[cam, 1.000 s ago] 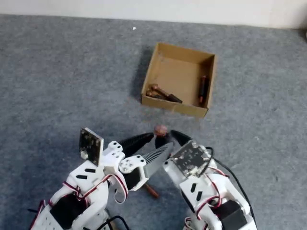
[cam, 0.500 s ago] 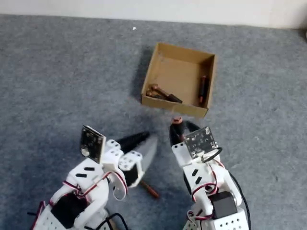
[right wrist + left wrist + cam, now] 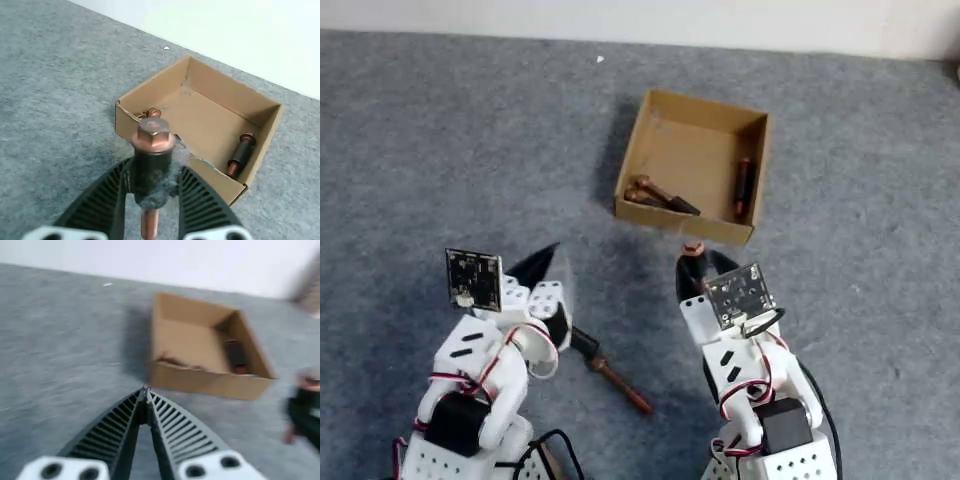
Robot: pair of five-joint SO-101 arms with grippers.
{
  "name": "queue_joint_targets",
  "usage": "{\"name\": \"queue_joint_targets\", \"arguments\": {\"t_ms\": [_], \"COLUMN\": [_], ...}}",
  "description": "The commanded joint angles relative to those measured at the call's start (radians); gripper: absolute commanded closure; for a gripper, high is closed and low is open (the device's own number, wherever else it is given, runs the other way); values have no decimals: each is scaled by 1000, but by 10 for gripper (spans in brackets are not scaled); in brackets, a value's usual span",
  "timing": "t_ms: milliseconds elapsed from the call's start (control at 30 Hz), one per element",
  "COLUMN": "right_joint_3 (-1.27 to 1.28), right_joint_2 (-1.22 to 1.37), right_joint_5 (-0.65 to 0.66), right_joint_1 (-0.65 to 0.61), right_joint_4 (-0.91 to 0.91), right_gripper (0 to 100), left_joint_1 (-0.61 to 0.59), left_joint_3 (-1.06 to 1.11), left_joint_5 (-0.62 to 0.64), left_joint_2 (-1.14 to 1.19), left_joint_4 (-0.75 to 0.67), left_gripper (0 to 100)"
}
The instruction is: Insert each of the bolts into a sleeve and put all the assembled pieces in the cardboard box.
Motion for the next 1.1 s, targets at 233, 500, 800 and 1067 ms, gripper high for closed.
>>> {"name": "queue_joint_targets", "arguments": {"t_ms": [233, 500, 800, 1067], "right_joint_3": [-13, -22, -42, -274], "right_joint_2": [-2, -2, 2, 366], "right_joint_5": [-43, -44, -37, -41], "right_joint_1": [15, 15, 16, 16], "right_joint_4": [-38, 58, 71, 111], "right_gripper": [994, 994, 994, 994], "left_joint_1": [-242, -245, -245, -245], "left_joint_3": [199, 219, 219, 219], "left_joint_5": [-103, -103, -103, -103], "left_joint_2": [-7, -5, -4, -2], "left_joint_4": [0, 3, 5, 5], "left_gripper": [995, 995, 995, 995]}}
